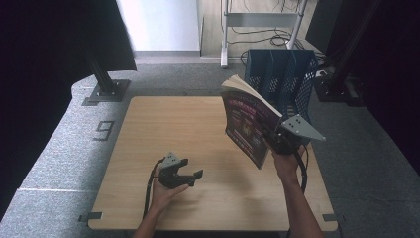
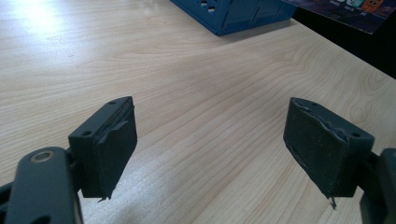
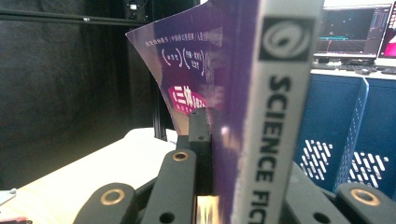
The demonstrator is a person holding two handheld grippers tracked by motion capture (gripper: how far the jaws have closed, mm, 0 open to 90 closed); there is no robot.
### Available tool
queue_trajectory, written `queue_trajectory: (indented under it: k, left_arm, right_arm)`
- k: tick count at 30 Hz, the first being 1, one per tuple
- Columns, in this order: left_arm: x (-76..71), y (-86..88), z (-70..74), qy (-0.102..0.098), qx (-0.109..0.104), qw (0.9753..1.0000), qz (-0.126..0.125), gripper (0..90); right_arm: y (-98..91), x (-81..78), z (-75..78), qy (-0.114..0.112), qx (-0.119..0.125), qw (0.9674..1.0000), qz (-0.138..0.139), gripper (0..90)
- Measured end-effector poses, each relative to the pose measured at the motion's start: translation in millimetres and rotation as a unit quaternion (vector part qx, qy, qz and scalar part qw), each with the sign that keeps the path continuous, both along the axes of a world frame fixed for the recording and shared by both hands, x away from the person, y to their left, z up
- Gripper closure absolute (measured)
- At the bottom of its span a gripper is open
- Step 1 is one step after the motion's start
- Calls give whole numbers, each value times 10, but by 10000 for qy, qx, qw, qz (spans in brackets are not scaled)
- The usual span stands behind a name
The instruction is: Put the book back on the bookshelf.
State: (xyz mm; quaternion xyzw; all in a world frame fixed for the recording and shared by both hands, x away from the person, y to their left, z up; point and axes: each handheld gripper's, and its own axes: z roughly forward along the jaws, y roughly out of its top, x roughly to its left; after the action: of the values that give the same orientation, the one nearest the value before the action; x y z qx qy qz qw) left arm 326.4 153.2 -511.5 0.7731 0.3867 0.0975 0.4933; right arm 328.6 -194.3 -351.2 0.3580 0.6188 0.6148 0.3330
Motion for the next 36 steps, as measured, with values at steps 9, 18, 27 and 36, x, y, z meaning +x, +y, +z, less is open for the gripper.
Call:
queue_trajectory:
  k: [9, 18, 27, 36]
  left_arm:
    - [2, 15, -1, -3, -10, 10000, 14, 173]
    - [-7, 2, -6, 25, -40, 10000, -25, 173]
    - [0, -15, -30, 92, -6, 9999, -58, 173]
    - [3, -18, -36, 124, -1, 9999, -63, 173]
  right_arm:
    - [-62, 2, 34, -31, 90, 9999, -75, 816]
    - [-139, 27, 36, -25, 152, 9997, -203, 816]
    - [-209, 73, 89, -56, 211, 9991, -371, 816]
    - [-275, 134, 115, -49, 251, 9984, -511, 816]
